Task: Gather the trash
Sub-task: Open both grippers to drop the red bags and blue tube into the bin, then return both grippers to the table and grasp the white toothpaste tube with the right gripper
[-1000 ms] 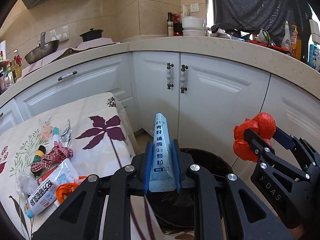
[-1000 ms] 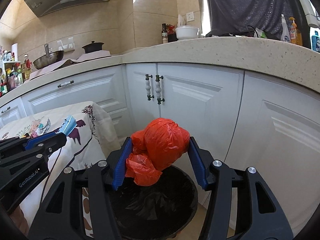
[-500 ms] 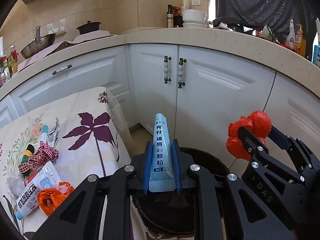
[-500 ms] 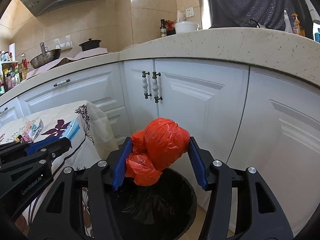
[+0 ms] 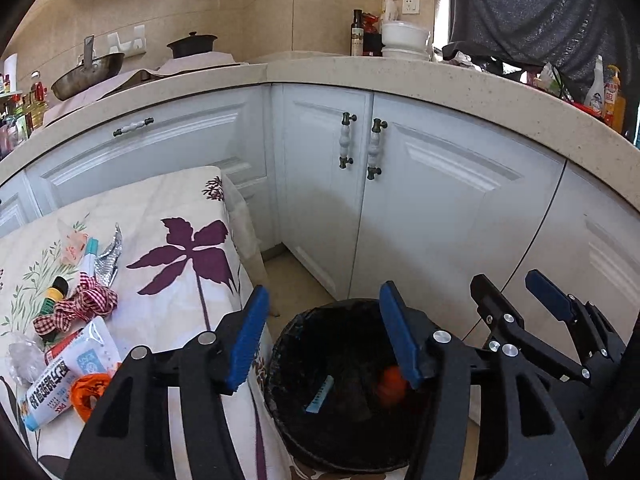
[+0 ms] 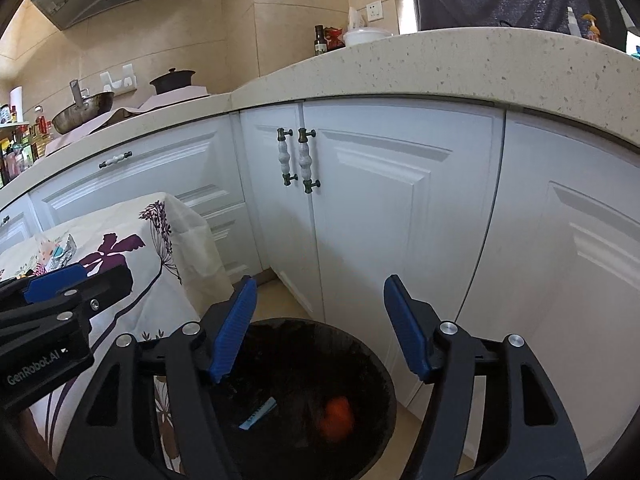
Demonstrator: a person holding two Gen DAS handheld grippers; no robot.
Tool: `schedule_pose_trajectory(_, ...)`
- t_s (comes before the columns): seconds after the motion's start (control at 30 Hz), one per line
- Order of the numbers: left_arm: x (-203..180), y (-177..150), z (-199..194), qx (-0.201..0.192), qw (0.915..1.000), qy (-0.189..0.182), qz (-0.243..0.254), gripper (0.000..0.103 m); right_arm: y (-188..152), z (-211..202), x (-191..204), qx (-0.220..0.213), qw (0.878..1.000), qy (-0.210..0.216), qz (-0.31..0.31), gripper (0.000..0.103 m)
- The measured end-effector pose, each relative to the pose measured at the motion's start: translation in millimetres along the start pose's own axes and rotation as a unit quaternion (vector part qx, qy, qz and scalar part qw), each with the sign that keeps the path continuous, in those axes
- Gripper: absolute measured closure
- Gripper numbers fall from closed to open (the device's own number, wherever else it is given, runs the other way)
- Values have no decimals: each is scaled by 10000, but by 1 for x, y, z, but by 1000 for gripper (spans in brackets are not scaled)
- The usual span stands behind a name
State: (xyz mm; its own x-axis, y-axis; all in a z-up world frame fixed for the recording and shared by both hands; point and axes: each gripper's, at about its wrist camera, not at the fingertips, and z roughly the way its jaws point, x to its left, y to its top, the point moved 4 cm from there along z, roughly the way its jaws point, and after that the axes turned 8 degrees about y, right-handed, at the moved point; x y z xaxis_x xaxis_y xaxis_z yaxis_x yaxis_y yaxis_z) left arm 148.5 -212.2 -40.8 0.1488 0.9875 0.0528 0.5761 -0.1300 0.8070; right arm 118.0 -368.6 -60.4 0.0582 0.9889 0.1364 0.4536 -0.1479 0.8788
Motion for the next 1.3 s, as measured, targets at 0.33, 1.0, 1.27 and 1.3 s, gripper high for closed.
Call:
schedule_pose_trajectory(0.33, 37, 1, -20, -146, 9997, 195, -30, 39, 3, -14, 25, -41, 9998, 209, 19, 38)
schedule_pose_trajectory(1.0, 182, -45, -69, -208, 9926, 1171, -232, 32, -21, -44, 150, 202, 9910, 1274, -371, 38)
schedule_pose_trajectory(1.27, 215, -70, -75, -124, 9914, 1274, -280, 32, -43, -56, 192, 394, 9846, 1561, -687, 38)
schedule_pose_trajectory(1.3, 219, -73, -75, -111, 9913, 1277, -283, 32, -45, -56, 194, 416, 9838, 1586, -719, 38)
